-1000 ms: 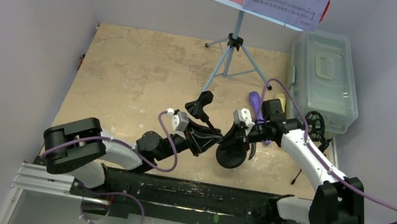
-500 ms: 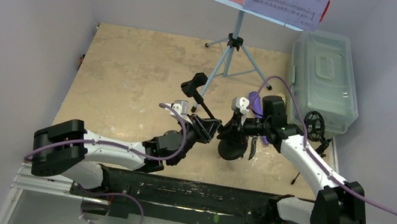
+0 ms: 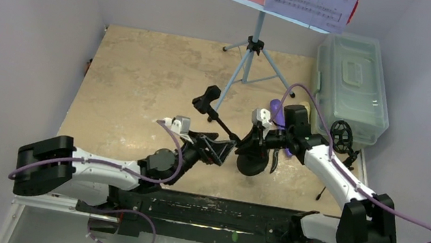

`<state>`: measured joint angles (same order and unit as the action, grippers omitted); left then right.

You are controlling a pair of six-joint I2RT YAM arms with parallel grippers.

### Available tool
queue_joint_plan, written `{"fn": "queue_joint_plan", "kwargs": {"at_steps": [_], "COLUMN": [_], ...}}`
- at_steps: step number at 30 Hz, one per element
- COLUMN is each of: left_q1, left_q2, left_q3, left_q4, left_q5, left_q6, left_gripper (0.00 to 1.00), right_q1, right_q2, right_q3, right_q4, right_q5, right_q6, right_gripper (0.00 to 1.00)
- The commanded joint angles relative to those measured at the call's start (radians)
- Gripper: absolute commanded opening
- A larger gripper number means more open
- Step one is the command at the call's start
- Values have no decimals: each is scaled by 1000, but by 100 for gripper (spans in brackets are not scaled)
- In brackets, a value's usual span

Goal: Pack up the instrument practice props
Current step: Unscrew the knob on the microphone stand.

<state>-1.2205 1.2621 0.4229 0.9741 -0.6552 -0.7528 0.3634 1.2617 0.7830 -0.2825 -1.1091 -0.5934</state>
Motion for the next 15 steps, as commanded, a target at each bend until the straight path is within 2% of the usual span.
{"fn": "queue_joint_plan", "kwargs": {"at_steps": [1, 3, 6, 10, 14, 15], "left_q1": [-5, -5, -5, -5, 13, 26], "left_q2": [-80, -76, -50, 10, 130, 158], "left_q3": [-142, -217, -264, -271, -285, -274], "left_q4": [266, 394, 452, 532, 774, 800], "left_q5": [272, 408, 573, 614, 620, 640], "left_q6": [273, 417, 605, 732, 794, 789], "left_gripper": [97, 97, 98, 99, 99, 96], "right_q1": [-1, -1, -1, 0, -1, -1], "right_q2": [7, 13, 18, 20, 21, 21], "right_q3": [72, 77, 81, 78, 75, 74], "right_q4": [-118, -161, -215, -236, -261, -266], "right_q5": [-136, -161, -205, -223, -238, -241], "right_q6": [-184, -219, -290, -317, -351, -358], "right_gripper": [0, 0, 0, 0, 0, 0]}}
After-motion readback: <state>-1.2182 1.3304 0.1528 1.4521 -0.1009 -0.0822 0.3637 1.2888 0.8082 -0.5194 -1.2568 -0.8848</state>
